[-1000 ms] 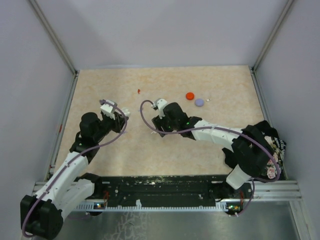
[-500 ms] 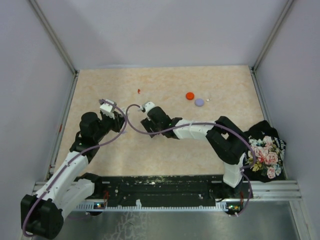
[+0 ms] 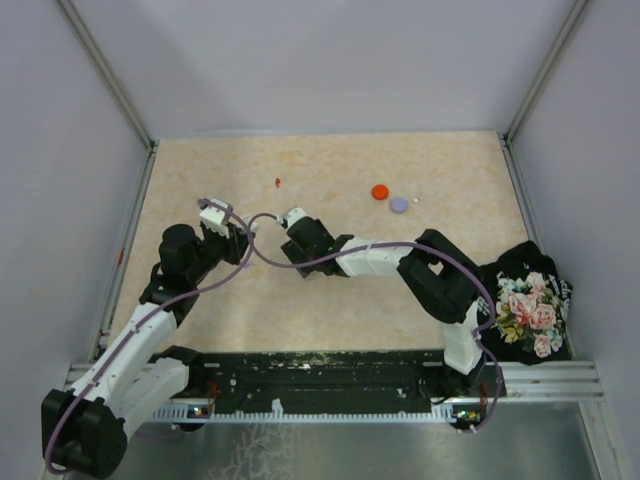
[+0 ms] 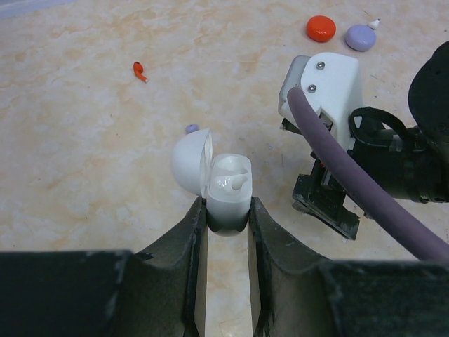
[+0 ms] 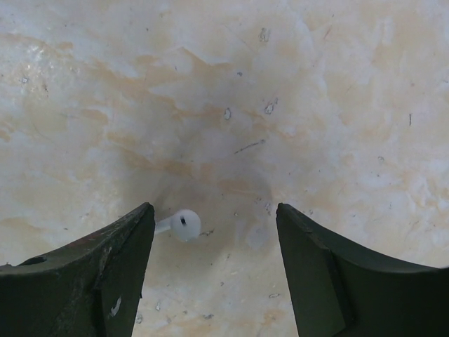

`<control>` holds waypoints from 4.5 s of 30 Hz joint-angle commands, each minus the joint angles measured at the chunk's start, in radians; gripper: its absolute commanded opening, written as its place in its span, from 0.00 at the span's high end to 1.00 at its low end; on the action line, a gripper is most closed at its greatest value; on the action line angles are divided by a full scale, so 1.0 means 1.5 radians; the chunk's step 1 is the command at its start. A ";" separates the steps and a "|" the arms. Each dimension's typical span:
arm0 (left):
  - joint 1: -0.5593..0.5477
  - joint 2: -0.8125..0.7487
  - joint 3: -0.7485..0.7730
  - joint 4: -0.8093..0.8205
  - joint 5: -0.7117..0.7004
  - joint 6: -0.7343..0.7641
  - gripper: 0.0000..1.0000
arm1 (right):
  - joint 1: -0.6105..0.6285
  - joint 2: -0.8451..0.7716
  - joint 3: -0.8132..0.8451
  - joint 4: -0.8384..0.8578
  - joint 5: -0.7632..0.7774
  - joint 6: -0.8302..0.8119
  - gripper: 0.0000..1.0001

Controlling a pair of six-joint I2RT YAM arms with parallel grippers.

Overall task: Insert the wireless bluetooth earbuds into the charging case
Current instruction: Pick up the earbud from the center of the board, then place the earbud in the charging case.

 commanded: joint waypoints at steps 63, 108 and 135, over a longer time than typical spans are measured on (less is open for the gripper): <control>0.004 -0.017 -0.020 0.078 0.092 -0.024 0.99 | -0.041 -0.077 0.036 -0.060 -0.186 -0.045 0.95; -0.023 0.087 0.031 0.610 0.386 -0.143 0.99 | 0.042 -0.484 -0.158 0.539 -0.286 -0.097 1.00; -0.032 0.082 0.041 0.621 0.356 -0.191 0.99 | 0.049 -0.436 -0.161 0.551 -0.299 -0.091 1.00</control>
